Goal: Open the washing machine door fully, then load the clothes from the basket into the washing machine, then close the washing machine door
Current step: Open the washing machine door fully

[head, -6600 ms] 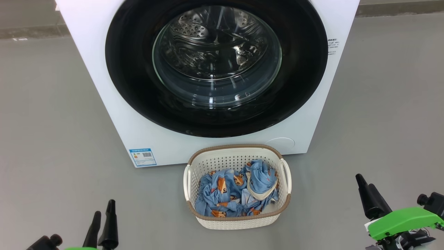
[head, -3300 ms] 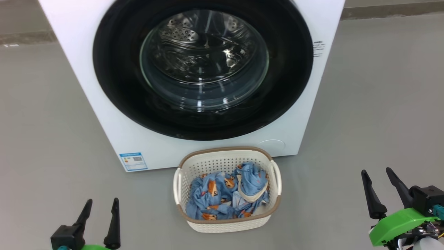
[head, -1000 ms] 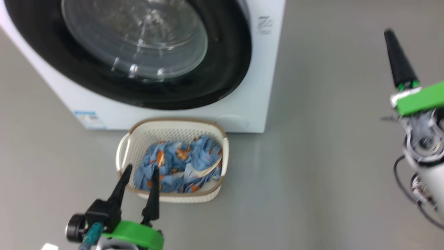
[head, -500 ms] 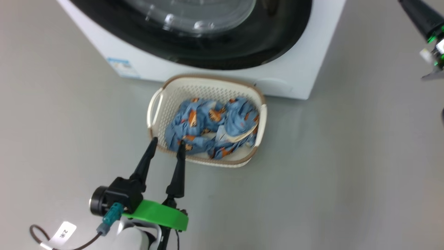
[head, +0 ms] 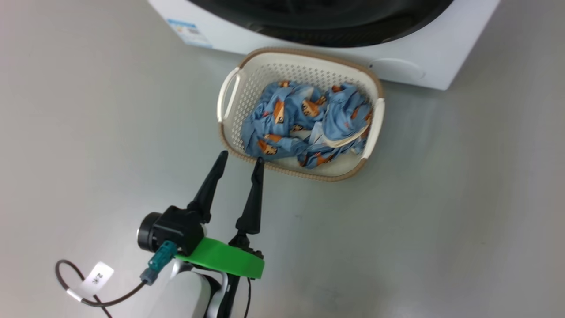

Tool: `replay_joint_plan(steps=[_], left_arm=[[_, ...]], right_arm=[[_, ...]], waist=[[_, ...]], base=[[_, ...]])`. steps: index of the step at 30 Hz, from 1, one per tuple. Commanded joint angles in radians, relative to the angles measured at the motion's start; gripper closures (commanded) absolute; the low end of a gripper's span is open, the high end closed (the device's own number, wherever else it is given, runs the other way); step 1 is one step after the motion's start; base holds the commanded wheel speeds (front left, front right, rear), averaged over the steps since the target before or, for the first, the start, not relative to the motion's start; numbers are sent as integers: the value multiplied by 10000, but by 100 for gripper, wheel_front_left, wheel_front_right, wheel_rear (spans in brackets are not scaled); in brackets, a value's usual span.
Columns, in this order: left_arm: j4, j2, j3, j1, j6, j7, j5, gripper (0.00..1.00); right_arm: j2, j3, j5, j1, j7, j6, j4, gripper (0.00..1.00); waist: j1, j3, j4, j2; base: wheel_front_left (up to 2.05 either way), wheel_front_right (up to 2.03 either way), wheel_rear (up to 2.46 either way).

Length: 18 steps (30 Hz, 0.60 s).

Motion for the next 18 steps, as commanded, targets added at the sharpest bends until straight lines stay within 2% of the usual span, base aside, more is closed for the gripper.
replay_joint_plan(steps=[1,5,18], left_arm=[[-321,153,184,-169,106,-65,-69,0],[-409,153,-78,-303,199,-65,-205,0],[-612,153,-550,-605,405,-65,-493,0]], right_arm=[[64,18,4,-223,237,46,-140,100],[92,41,-218,-748,583,46,62,100],[358,203,-1022,-1962,588,46,369,100]], waist=[[-1,384,363,0],[-1,619,535,0],[-1,1106,881,0]], base=[[0,0,0],[0,0,0],[0,0,0]])
